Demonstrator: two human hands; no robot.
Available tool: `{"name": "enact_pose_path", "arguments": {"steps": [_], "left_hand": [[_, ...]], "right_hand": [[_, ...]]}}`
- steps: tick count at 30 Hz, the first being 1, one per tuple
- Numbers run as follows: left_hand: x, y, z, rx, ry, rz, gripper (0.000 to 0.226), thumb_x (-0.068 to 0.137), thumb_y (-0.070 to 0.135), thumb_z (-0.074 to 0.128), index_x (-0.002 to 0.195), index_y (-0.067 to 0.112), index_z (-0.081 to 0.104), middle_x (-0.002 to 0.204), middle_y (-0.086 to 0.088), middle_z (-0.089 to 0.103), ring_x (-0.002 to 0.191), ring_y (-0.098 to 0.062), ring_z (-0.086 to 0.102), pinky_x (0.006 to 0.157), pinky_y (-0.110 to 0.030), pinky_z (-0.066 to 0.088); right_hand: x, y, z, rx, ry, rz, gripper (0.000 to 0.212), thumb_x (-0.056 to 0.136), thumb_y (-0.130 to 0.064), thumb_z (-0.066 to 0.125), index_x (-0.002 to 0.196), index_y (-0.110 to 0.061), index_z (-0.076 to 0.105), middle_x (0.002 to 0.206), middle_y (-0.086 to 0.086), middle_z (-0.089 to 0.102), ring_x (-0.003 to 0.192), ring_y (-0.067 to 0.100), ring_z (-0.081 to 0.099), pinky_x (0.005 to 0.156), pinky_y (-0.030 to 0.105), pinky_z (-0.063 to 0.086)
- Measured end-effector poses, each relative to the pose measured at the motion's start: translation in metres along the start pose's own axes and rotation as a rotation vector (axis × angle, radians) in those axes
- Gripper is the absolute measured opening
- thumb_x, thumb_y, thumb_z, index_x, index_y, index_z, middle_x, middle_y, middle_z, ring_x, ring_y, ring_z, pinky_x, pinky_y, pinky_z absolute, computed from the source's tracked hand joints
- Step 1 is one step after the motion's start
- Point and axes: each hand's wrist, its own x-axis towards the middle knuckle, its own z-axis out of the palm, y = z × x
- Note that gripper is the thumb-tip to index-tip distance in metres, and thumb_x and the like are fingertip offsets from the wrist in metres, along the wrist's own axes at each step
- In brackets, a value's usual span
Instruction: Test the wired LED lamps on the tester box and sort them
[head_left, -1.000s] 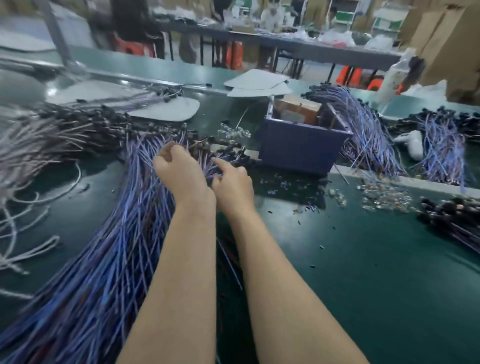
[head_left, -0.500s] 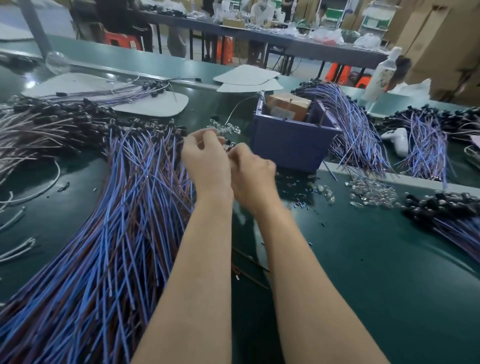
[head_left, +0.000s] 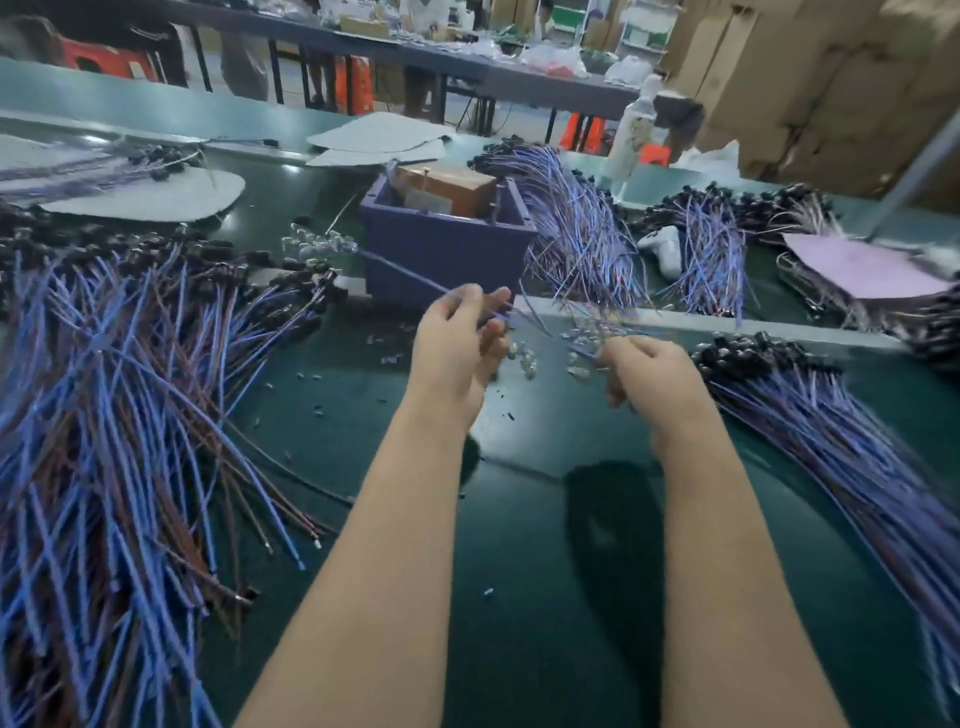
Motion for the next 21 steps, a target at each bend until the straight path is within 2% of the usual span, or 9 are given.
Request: {"name": "enact_pose_path", "arguments": {"steps": [2, 5, 7, 9, 11, 13, 16, 18, 21], "left_hand": [[0.001, -0.008, 0.002, -0.038, 0.046, 0.005, 0.015, 0.101, 0.014, 0.042, 0.087, 0.015, 0.042, 0.072, -0.003, 0.068, 0.039, -0.001, 0.044, 0.04, -0.013, 0.041], [0.002, -0.015, 0.0, -0.04, 0.088, 0.033, 0.002, 0.102, 0.013, 0.04, 0.102, 0.014, 0.039, 0.057, 0.003, 0.068, 0.038, 0.0, 0.048, 0.043, -0.011, 0.043], [0.004, -0.017, -0.003, 0.011, 0.095, 0.057, 0.023, 0.102, 0.015, 0.041, 0.125, 0.013, 0.036, 0.058, 0.006, 0.069, 0.041, 0.002, 0.05, 0.048, -0.012, 0.045], [0.006, -0.02, -0.005, 0.1, 0.09, 0.113, 0.048, 0.102, 0.015, 0.04, 0.145, 0.01, 0.018, 0.059, 0.009, 0.069, 0.044, 0.004, 0.052, 0.052, -0.012, 0.046], [0.006, -0.025, -0.004, 0.193, 0.072, 0.164, 0.062, 0.102, 0.013, 0.04, 0.149, 0.01, -0.001, 0.058, 0.011, 0.068, 0.045, 0.004, 0.052, 0.054, -0.013, 0.045], [0.008, -0.031, -0.004, 0.218, 0.066, 0.182, 0.069, 0.1, 0.01, 0.043, 0.149, 0.007, -0.006, 0.06, 0.008, 0.067, 0.045, 0.003, 0.051, 0.057, -0.018, 0.045], [0.01, -0.034, -0.01, 0.243, 0.098, 0.223, 0.073, 0.098, 0.007, 0.046, 0.15, 0.006, -0.005, 0.076, 0.006, 0.067, 0.046, 0.001, 0.047, 0.058, -0.021, 0.043], [0.012, -0.032, -0.015, 0.25, 0.109, 0.273, 0.071, 0.099, 0.007, 0.043, 0.15, 0.011, -0.008, 0.086, 0.008, 0.068, 0.045, 0.001, 0.042, 0.051, -0.015, 0.04], [0.015, -0.029, -0.021, 0.22, 0.142, 0.31, 0.067, 0.101, 0.011, 0.038, 0.15, 0.014, -0.009, 0.085, 0.009, 0.069, 0.046, 0.0, 0.04, 0.048, -0.012, 0.037]], "right_hand": [[0.005, 0.006, -0.01, -0.148, -0.041, 0.051, 0.025, 0.087, -0.018, 0.048, 0.073, -0.003, 0.06, 0.058, 0.009, 0.049, 0.039, 0.004, 0.046, 0.04, 0.012, 0.034], [0.013, 0.012, -0.015, -0.322, -0.018, 0.115, 0.027, 0.084, -0.023, 0.047, 0.079, 0.001, 0.06, 0.071, 0.01, 0.055, 0.07, 0.021, 0.052, 0.069, 0.027, 0.041], [0.014, 0.012, -0.012, -0.422, 0.041, 0.169, 0.021, 0.085, -0.026, 0.049, 0.08, -0.012, 0.063, 0.085, 0.01, 0.06, 0.087, 0.027, 0.053, 0.09, 0.037, 0.043], [0.011, 0.007, 0.001, -0.458, 0.127, 0.115, 0.02, 0.088, -0.026, 0.05, 0.097, -0.019, 0.066, 0.105, 0.009, 0.064, 0.102, 0.029, 0.055, 0.1, 0.04, 0.039], [0.009, -0.001, 0.022, -0.342, 0.173, -0.096, 0.026, 0.093, -0.024, 0.048, 0.109, -0.014, 0.065, 0.112, 0.01, 0.065, 0.108, 0.029, 0.056, 0.097, 0.034, 0.04], [0.006, -0.01, 0.049, -0.204, 0.116, -0.256, 0.029, 0.097, -0.026, 0.044, 0.106, -0.01, 0.066, 0.106, 0.012, 0.067, 0.101, 0.029, 0.058, 0.086, 0.033, 0.039], [0.004, -0.011, 0.077, -0.192, 0.079, -0.255, 0.038, 0.099, -0.035, 0.039, 0.094, -0.008, 0.065, 0.097, 0.014, 0.068, 0.093, 0.033, 0.058, 0.077, 0.037, 0.042], [0.004, -0.003, 0.083, -0.229, 0.117, -0.251, 0.038, 0.099, -0.034, 0.039, 0.076, -0.009, 0.056, 0.09, 0.018, 0.066, 0.088, 0.035, 0.057, 0.07, 0.036, 0.038], [0.005, 0.006, 0.081, -0.239, 0.143, -0.2, 0.042, 0.096, -0.029, 0.042, 0.057, -0.014, 0.038, 0.068, 0.014, 0.054, 0.076, 0.034, 0.051, 0.063, 0.035, 0.032]]}}
